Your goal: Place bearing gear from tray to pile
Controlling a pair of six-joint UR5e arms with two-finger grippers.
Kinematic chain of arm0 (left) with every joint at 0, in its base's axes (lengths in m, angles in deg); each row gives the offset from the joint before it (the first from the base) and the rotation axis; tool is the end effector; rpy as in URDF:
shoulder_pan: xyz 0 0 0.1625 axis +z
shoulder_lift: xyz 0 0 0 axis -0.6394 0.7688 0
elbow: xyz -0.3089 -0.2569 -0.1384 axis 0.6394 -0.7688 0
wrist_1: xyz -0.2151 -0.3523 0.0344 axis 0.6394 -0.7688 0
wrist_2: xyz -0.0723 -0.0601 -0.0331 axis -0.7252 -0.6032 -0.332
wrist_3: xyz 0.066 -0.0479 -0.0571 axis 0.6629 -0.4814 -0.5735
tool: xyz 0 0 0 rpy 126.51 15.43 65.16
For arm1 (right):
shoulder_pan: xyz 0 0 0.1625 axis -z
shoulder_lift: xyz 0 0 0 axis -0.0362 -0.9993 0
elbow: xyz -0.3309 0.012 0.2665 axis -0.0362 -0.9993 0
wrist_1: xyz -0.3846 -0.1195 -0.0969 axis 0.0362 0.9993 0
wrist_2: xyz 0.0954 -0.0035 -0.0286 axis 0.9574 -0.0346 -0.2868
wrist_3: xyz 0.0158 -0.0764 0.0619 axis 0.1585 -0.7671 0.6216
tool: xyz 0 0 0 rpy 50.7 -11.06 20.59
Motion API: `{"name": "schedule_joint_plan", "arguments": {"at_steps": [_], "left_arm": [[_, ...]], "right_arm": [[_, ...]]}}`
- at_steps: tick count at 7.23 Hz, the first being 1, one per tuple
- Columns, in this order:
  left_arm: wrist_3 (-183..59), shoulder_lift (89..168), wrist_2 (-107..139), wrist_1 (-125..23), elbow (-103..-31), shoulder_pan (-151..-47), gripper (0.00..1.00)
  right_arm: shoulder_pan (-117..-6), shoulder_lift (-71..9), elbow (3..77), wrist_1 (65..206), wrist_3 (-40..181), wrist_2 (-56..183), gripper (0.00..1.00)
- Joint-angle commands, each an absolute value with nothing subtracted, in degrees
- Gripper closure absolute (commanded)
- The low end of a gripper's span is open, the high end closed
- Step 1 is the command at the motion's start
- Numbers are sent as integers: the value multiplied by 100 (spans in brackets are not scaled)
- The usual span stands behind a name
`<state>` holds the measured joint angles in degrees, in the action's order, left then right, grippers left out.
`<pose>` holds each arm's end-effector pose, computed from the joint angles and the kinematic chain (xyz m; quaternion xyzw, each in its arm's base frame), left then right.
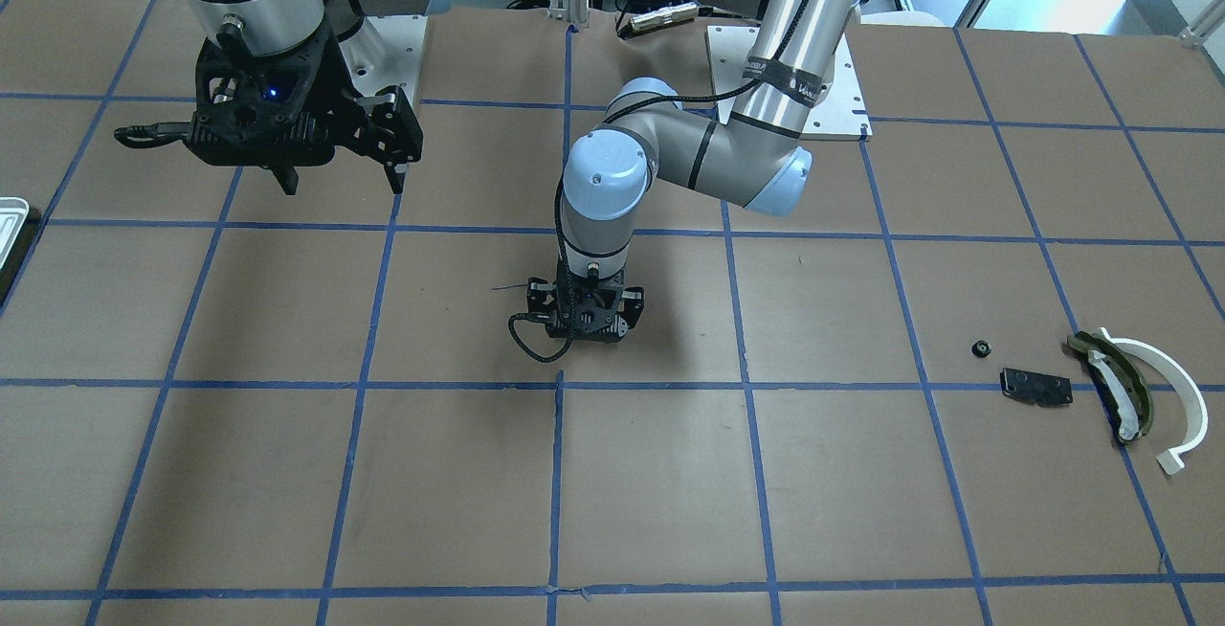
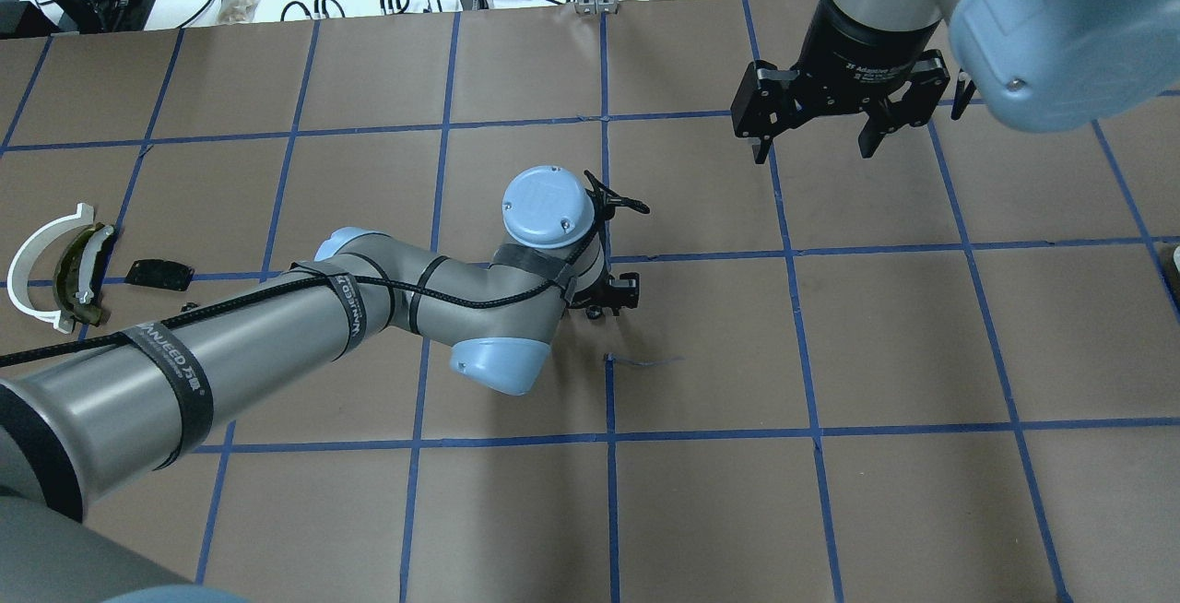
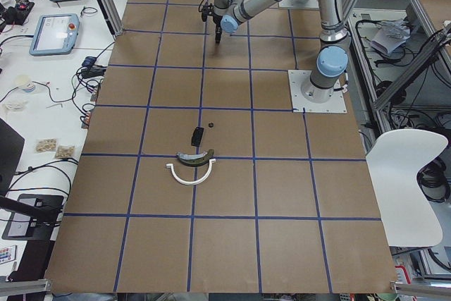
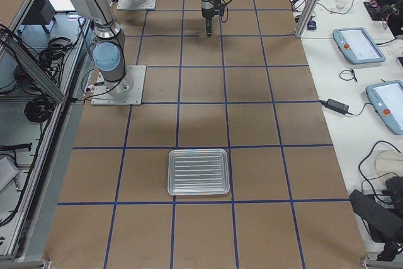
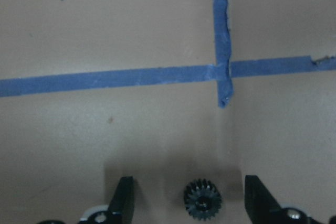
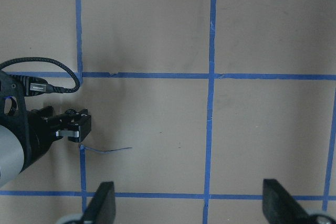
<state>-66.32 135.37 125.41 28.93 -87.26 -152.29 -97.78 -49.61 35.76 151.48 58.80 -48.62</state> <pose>-0.3418 -0.4665 0.1643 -0.0302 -0.9982 0.0401 0.0343 0.1847 -0.4909 0.4882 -0.0111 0.9998 -0.0166 0.0096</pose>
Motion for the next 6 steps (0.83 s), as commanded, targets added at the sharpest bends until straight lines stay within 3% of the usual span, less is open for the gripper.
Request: {"name": "schedule_joint_plan", "arguments": {"at_steps": [1,3,6], "left_arm": [[-6569,13520,12436,2875,-8714,-15225,100],[-6542,13354,12516,2832,-8697,-15173,100],[-5188,12661,12559,2046,-8959,-13807,100]], "right_arm": [[-9787,-4959,3425,15299,5883,-4928,0],[-9787,-4933,3406,15264,5909,-4885,0],[-9674,-4906,3345,15325,5927,-4840,0]]}}
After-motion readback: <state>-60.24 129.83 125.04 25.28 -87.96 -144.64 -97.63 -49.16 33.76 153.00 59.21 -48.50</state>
